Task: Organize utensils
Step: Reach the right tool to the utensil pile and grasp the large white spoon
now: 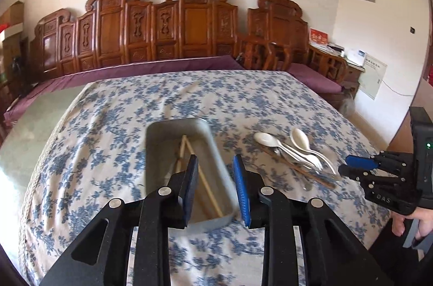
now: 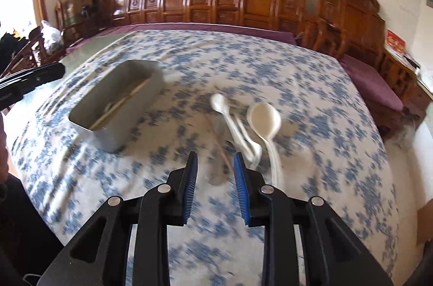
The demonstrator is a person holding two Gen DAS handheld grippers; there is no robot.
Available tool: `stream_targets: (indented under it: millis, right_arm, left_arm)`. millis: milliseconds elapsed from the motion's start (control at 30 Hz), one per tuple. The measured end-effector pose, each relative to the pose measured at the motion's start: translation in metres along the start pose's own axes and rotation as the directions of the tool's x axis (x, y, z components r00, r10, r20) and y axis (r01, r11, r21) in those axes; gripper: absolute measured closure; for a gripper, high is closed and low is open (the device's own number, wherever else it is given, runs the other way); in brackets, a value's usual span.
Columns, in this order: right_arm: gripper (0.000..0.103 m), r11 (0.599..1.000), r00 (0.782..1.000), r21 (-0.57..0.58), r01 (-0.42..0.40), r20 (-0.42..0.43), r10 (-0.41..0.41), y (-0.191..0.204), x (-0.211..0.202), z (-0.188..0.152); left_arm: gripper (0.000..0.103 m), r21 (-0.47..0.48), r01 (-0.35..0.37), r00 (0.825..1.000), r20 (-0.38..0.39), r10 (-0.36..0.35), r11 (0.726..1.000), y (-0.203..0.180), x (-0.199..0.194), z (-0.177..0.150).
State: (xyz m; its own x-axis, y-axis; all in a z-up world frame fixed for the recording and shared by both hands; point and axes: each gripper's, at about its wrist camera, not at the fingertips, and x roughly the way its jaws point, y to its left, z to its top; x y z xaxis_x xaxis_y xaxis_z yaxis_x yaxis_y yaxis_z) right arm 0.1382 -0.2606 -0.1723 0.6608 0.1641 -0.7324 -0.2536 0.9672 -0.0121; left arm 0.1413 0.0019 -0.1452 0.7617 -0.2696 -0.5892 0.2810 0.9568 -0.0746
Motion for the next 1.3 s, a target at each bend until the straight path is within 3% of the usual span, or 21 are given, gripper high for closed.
stream_targets:
  millis: [433,767,967,1033,1133,1300]
  right_arm:
    - [0.073,0.998,0.998,0.056,0.035,-0.045,-0.032,-0.057,0.014,-0.023]
    - [0.073,0.994,0.996,0.105,-0.015,-0.091,0.025,-0.082,0.063,-0.007]
    - [0.073,0.981,0.989,0.176,-0.081,-0.108,0.101,-0.099,0.091,0.004]
    - [0.076,0.976,0.985,0.194,-0.097,-0.118,0.122,-0.103,0.098,0.002]
    - [0.089,0.965,0.978,0.231,-0.125,-0.137,0.160,-0.107,0.106,-0.002]
    - [0.091,0.953,0.970,0.250,-0.170,-0.126,0.206,-0.108,0.104,-0.005]
  left_arm:
    - [0.077,0.023,0.069,0.992,-0.110,-0.066,0.997,-0.045,0.022,-0.015]
    - [0.077,0.055,0.080,0.980,-0.187,-0.069,0.995,-0.068,0.055,-0.022]
    - [0.077,0.075,0.080,0.975,-0.215,-0.062,0.994,-0.079,0.067,-0.026]
    - [0.077,0.082,0.082,0.972,-0.226,-0.062,0.993,-0.083,0.071,-0.028]
    - [0.077,0.090,0.089,0.970,-0.236,-0.066,0.992,-0.088,0.076,-0.030]
    - [0.077,0.093,0.100,0.965,-0.251,-0.074,0.991,-0.095,0.082,-0.033]
